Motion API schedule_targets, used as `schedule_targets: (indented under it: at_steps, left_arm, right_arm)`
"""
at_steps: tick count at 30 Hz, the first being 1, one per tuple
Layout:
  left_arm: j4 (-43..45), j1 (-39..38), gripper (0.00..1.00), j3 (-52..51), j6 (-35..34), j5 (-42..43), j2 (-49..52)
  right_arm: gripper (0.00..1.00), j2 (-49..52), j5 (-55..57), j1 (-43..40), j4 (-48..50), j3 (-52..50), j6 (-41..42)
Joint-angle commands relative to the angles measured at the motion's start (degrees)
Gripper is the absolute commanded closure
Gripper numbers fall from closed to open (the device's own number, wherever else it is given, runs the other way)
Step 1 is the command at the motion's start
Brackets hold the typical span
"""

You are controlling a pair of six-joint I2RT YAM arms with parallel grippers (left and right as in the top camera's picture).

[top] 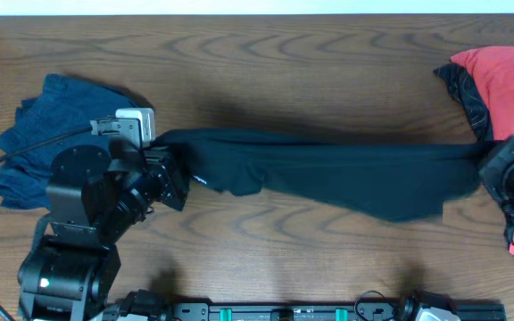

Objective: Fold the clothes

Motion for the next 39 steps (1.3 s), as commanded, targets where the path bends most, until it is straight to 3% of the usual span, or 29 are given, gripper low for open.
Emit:
schedule_targets:
  at_steps: [1,7,17,23,30,31,32,34,39]
  left_arm:
    - [-0.6,0.4,0.94,1.5,-0.8,0.1,1.6]
    - [-3.8,0.4,0.94,0.1,-0.8,0.1,10.6]
    - [-5.3,0.4,0.94,-0.2,-0.8,0.1,36.3]
    - [3.6,0.3,0.94,-0.2,-0.8,0.1,49.2]
    - [17.4,0.3,0.93,-0.2,-0.8,7.4,52.1]
    - [18.2,0.3,0.85,-0.2,-0.8,8.2,52.1]
    - [18.5,0.3,0.68,-0.2,-0.8,9.2,52.1]
    - [17.8,0.3,0.53,-0.2,-0.8,10.4,52.1]
    - [14.4,0.3,0.42,-0.2,-0.8,10.6,52.1]
  right_arm:
    - [0.99,0.3,0.8,-0.8,-0.3,0.9,-1.6]
    - [0.99,5.6,1.0,-0.8,-2.7,0.9,-1.6]
    - [0.99,19.1,5.1,-0.8,-5.4,0.5,-1.6]
    - [0.99,25.5,5.1,-0.8,-4.3,-1.7,-1.6]
    - [0.99,29.6,5.6,-0.8,-3.3,-2.0,-1.6]
    - [0.99,29.8,5.5,-0.8,-3.1,-2.0,-1.5]
    - [0.99,29.9,5.5,-0.8,-3.1,-2.0,-1.1]
    - [0.99,29.9,5.5,-0.8,-2.9,-2.0,-1.2]
    - [0.99,29.9,5.6,-0.8,-2.8,-2.0,-1.2]
